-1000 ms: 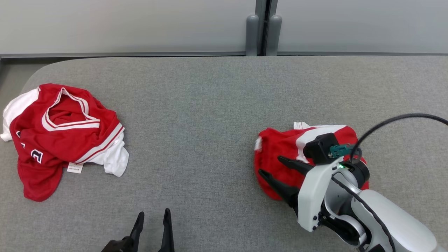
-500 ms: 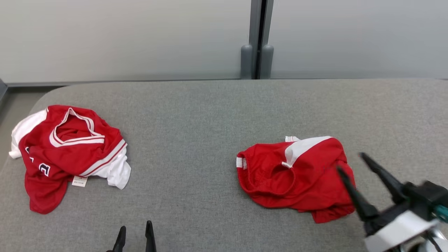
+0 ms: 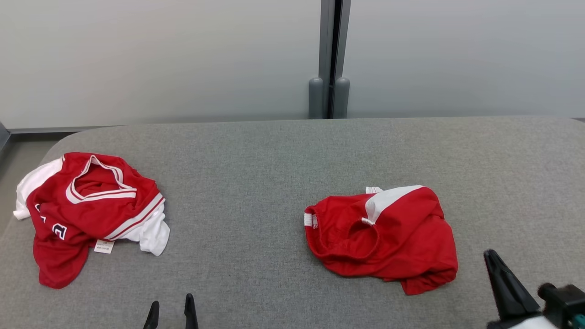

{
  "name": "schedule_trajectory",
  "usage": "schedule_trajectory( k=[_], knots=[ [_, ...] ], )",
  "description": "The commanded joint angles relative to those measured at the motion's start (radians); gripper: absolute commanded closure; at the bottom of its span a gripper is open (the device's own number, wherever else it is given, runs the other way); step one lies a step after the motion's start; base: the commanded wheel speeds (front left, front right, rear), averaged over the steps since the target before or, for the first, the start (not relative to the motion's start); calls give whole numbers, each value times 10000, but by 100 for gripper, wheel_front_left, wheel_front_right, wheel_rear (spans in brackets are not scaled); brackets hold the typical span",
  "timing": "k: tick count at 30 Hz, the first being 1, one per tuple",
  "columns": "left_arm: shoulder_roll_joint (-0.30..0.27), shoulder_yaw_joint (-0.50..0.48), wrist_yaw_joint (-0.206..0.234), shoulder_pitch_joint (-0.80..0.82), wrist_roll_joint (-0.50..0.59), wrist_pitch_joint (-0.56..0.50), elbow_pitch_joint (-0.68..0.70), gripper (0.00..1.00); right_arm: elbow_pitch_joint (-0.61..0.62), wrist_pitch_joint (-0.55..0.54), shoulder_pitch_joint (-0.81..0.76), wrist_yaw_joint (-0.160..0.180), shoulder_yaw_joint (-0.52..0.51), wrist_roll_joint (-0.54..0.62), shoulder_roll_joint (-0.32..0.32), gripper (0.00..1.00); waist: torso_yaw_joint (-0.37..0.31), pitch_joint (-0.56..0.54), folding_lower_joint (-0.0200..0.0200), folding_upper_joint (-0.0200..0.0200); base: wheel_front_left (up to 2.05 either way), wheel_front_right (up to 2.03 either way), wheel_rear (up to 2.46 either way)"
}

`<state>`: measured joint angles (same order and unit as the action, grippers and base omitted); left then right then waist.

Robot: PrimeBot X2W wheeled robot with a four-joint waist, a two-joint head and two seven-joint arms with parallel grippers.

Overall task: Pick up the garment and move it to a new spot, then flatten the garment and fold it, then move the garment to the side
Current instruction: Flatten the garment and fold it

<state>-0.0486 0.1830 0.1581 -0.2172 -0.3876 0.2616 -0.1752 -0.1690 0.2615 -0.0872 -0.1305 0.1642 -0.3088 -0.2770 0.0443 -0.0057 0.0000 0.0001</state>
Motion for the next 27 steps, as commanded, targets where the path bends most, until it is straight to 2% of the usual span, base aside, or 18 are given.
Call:
schedule_trajectory(
  k=[1,5,11,23,27],
  knots=[
    [-38,-12,-45,101,48,48,32,0,15,47,263,-5,72,-46,-26,100,-6,57,0,-1,0,0,0],
    [-38,52,-59,412,114,48,113,0,-158,-435,1362,-5,712,-95,85,100,-16,519,0,-1,0,0,0],
    [-39,251,-122,892,150,48,-20,0,-1213,-2089,2758,-2,1575,25,217,100,209,943,0,-1,0,0,0],
    [-39,283,9,1165,1,48,41,0,-1894,-3456,3161,-2,1409,214,-43,100,598,1409,0,-1,0,0,0],
    [-39,326,28,1323,-42,48,84,0,-1798,-4199,3476,-2,1726,355,-185,100,675,1566,0,-1,0,0,0]
  ],
)
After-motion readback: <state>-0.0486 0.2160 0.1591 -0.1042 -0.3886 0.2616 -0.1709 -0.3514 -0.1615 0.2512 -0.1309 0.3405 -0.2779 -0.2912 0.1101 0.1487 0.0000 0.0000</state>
